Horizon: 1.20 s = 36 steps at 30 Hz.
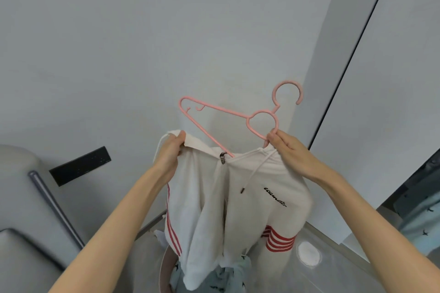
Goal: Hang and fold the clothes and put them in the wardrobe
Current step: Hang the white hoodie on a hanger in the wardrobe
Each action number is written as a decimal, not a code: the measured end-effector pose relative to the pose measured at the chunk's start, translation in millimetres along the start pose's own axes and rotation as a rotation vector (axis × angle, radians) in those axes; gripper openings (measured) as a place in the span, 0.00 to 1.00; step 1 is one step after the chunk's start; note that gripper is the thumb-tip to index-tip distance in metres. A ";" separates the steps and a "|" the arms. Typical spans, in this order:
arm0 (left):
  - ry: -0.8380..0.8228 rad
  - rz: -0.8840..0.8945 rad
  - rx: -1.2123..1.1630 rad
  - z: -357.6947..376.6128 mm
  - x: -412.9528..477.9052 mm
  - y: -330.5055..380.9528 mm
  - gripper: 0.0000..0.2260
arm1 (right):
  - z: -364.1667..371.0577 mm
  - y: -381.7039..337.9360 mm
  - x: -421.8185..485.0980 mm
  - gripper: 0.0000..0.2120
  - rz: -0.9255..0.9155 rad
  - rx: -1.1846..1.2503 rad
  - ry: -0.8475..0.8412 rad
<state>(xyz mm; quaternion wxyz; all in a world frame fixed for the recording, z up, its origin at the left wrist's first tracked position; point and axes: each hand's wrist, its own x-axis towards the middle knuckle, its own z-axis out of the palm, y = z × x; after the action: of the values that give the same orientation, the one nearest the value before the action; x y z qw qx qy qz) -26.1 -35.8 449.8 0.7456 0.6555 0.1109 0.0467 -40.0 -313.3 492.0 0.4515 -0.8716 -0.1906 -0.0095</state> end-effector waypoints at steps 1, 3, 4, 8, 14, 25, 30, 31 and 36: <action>0.004 0.027 0.006 -0.5 2.2 2.7 0.08 | 1.5 1.5 -0.7 0.17 0.004 0.005 -0.015; 0.036 0.079 0.037 -1.9 6.4 8.6 0.12 | 6.0 2.2 -1.8 0.17 0.008 -0.009 -0.047; 0.069 0.106 0.068 -2.1 6.6 12.9 0.14 | 7.3 0.7 -1.5 0.17 0.010 -0.022 -0.066; 0.096 0.250 0.159 -4.1 -0.6 29.3 0.09 | 7.9 -6.4 6.0 0.22 0.069 -0.021 -0.211; -0.193 0.254 0.115 -3.8 -11.9 53.0 0.11 | 19.5 -12.4 14.1 0.17 0.069 -0.022 -0.491; -0.464 0.351 0.683 16.5 -31.2 56.2 0.15 | 26.8 -21.6 0.0 0.28 -0.082 -0.040 -0.105; -0.431 0.494 1.112 12.3 -28.7 54.0 0.21 | 5.9 -21.8 -6.4 0.23 -0.105 0.072 0.032; -0.396 0.546 1.095 15.5 -29.5 53.0 0.20 | 2.0 -20.8 -5.1 0.20 -0.113 0.085 0.069; -0.134 0.640 0.935 31.3 -33.6 52.3 0.15 | -11.0 -6.4 0.9 0.14 -0.071 -0.135 0.115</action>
<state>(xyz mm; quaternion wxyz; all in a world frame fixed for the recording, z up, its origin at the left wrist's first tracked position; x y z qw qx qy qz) -47.7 -66.2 508.7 0.3304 0.9182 -0.1317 0.1747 -39.7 -318.4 503.7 0.4011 -0.8908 -0.1943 -0.0883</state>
